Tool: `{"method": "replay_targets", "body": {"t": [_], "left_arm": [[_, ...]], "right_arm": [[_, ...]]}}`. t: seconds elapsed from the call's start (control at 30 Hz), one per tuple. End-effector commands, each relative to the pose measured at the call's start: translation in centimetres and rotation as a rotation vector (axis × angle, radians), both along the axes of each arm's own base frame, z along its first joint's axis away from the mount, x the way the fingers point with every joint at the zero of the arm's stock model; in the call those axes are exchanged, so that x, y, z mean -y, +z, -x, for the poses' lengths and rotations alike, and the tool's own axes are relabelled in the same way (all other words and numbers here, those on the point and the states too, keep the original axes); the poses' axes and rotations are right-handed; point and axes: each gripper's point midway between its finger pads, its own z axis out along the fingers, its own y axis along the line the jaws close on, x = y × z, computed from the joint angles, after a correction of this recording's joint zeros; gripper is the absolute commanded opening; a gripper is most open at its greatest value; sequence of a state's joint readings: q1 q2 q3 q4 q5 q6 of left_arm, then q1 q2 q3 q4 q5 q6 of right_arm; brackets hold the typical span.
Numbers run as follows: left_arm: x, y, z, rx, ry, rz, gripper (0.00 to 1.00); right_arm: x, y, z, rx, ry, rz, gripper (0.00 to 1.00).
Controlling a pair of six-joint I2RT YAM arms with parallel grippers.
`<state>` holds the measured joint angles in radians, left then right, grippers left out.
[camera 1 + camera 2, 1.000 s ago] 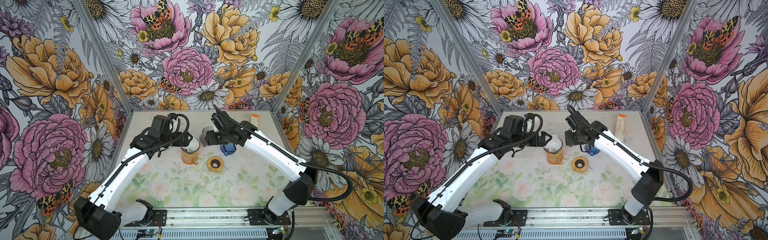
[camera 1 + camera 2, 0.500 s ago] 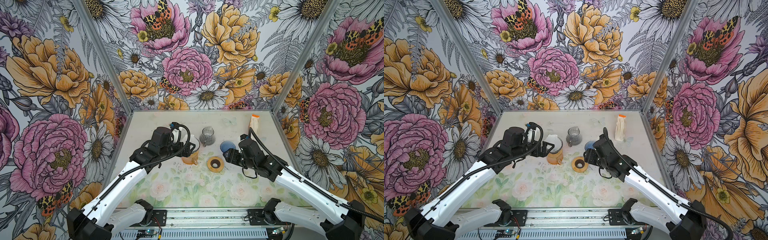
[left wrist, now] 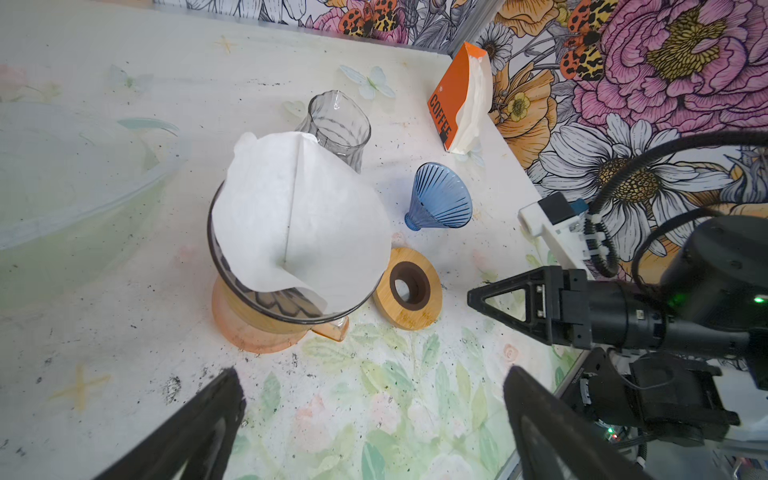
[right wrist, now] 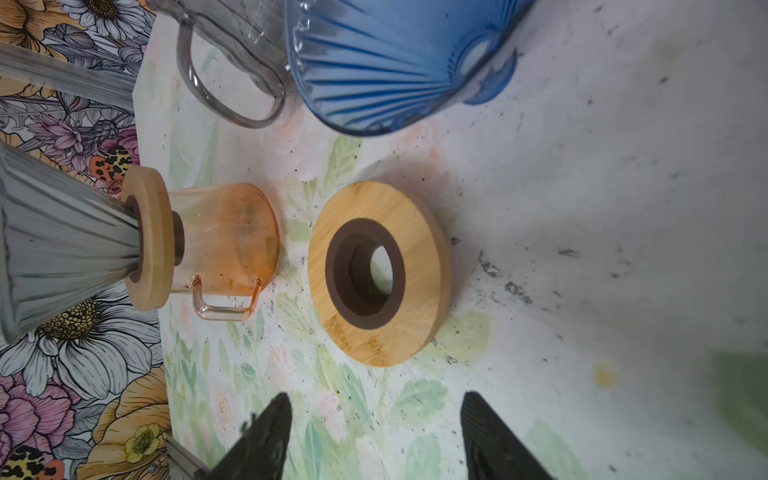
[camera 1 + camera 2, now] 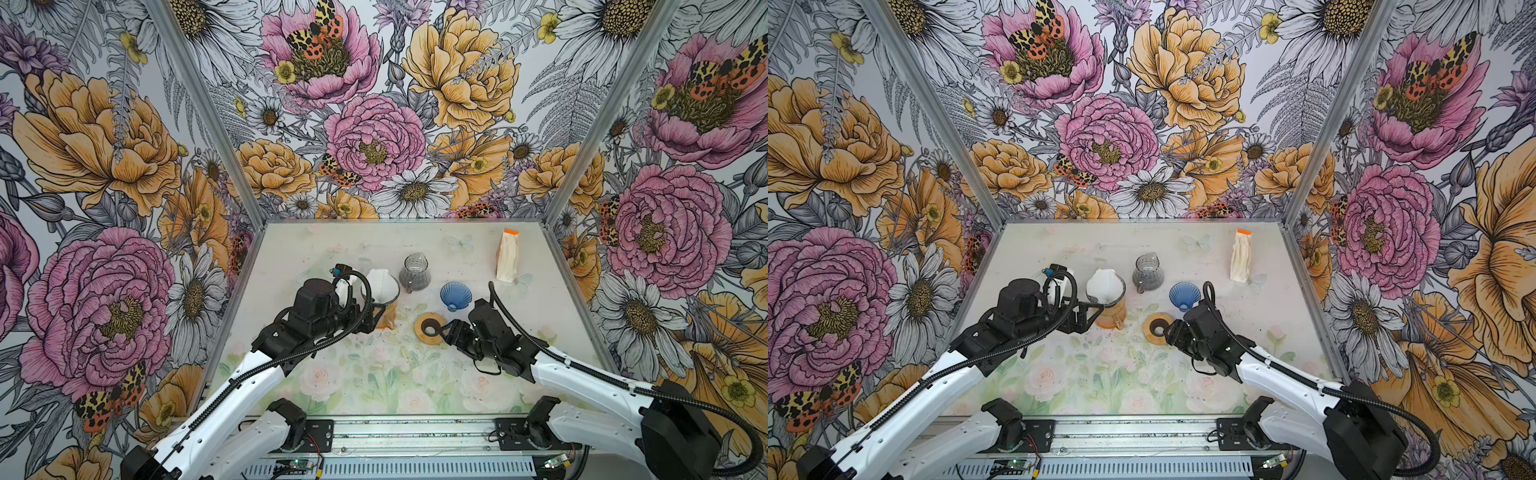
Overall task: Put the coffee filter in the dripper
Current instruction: 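Withdraw the right gripper and lower it onto the bamboo dripper holder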
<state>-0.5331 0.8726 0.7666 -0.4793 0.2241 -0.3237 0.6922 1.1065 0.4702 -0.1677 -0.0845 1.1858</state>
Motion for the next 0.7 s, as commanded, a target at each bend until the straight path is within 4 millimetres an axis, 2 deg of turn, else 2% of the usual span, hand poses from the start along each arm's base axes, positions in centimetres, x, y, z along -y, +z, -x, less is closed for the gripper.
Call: {"method": "replay_targets", "body": {"t": [0.0, 0.43, 0.67], "left_arm": [[-0.2, 0.6, -0.4, 0.026, 0.022, 0.033, 0.99], [-0.1, 0.0, -1.0, -0.011, 0.022, 0.037, 0.99], [-0.2, 0.2, -1.3, -0.013, 0.030, 0.041, 0.99]], "right_arm": [[-1.7, 0.7, -1.5, 0.044, -0.025, -0.124, 0.66], [-2.1, -3.7, -2.4, -0.050, -0.055, -0.109, 0.62], [-2.1, -5.1, -2.7, -0.075, -0.069, -0.085, 0.54]]}}
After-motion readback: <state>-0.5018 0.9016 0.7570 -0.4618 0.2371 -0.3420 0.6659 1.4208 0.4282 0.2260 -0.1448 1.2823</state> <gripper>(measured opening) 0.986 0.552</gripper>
